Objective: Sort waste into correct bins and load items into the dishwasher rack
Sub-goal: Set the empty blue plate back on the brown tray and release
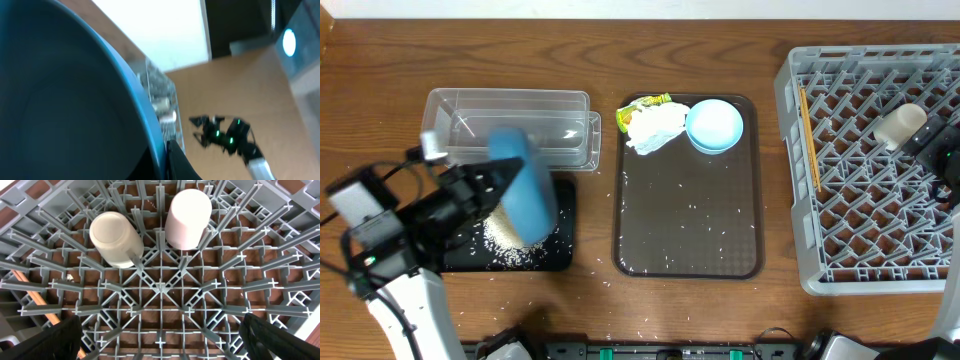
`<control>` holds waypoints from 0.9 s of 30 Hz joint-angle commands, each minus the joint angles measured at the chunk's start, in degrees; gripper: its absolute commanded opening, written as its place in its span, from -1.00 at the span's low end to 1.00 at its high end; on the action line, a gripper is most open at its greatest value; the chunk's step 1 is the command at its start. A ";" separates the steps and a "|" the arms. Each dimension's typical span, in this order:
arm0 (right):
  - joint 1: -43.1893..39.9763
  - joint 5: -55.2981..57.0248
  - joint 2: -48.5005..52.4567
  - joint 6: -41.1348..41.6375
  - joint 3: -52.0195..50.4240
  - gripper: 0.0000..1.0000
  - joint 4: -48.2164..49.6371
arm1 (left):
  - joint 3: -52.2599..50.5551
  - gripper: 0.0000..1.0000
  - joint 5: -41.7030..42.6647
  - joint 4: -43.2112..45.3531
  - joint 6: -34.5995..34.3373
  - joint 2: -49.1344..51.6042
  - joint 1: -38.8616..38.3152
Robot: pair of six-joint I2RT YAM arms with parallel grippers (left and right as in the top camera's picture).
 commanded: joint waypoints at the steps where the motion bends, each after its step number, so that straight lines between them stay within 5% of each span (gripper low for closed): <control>1: -0.15 0.52 -0.07 -0.68 0.11 0.99 0.00 | 2.58 -0.88 -4.92 2.27 -5.16 -0.13 -8.50; 7: -0.15 0.52 -0.07 -0.70 0.11 0.99 0.00 | 7.37 -0.88 -19.45 3.48 -7.10 -0.13 -27.10; 15: -0.15 0.55 -0.07 -0.68 0.11 0.98 0.00 | 11.04 -0.88 -54.29 -0.83 -6.16 1.31 -52.35; 22: -0.15 0.55 -0.07 -0.70 0.11 0.99 0.00 | 11.04 -0.88 -70.12 0.50 -4.07 9.88 -67.45; 27: -0.15 0.55 -0.07 -0.68 0.11 0.99 0.00 | 11.04 -0.88 -71.84 8.00 2.67 18.49 -74.90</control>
